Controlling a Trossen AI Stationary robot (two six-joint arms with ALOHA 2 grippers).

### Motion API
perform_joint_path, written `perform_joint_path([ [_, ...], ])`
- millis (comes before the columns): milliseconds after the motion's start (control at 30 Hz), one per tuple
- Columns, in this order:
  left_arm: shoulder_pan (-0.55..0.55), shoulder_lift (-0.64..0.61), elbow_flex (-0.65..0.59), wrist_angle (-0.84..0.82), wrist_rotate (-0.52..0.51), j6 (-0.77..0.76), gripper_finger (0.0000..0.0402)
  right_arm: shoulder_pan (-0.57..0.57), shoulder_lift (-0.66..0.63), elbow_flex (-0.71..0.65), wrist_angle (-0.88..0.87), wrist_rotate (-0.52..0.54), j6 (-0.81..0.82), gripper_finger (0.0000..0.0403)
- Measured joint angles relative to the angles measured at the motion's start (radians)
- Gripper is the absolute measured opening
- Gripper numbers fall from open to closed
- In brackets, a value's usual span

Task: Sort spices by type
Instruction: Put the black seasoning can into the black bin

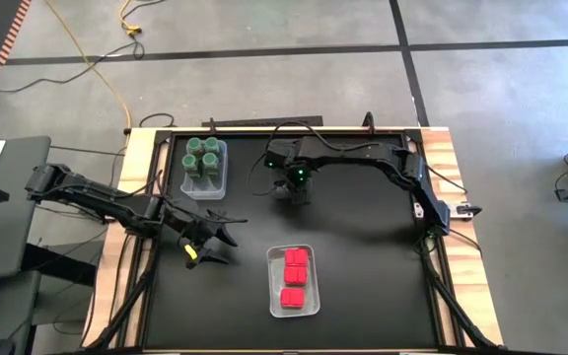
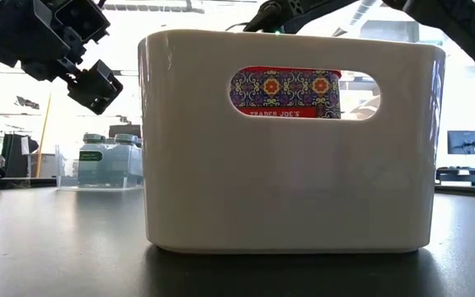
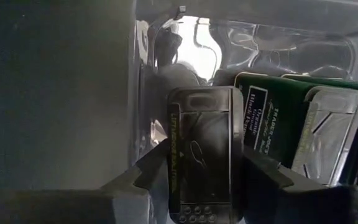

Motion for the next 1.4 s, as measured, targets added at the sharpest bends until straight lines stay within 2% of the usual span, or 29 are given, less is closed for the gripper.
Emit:
perform_joint_path([
  [533, 0.000, 0.000, 0.000, 0.000, 0.000, 0.000, 0.0259, 0.000, 0.000, 0.000, 0.065, -0.003, 0.053, 0.0177],
  [1200, 0.000, 0.000, 0.000, 0.000, 0.000, 0.000, 0.0259, 0.000, 0.000, 0.000, 0.024, -0.003, 0.089, 0.0178],
  [1400, 0.000, 0.000, 0.000, 0.000, 0.000, 0.000, 0.0259, 0.000, 0.000, 0.001, 0.037, -0.003, 0.089, 0.0203],
])
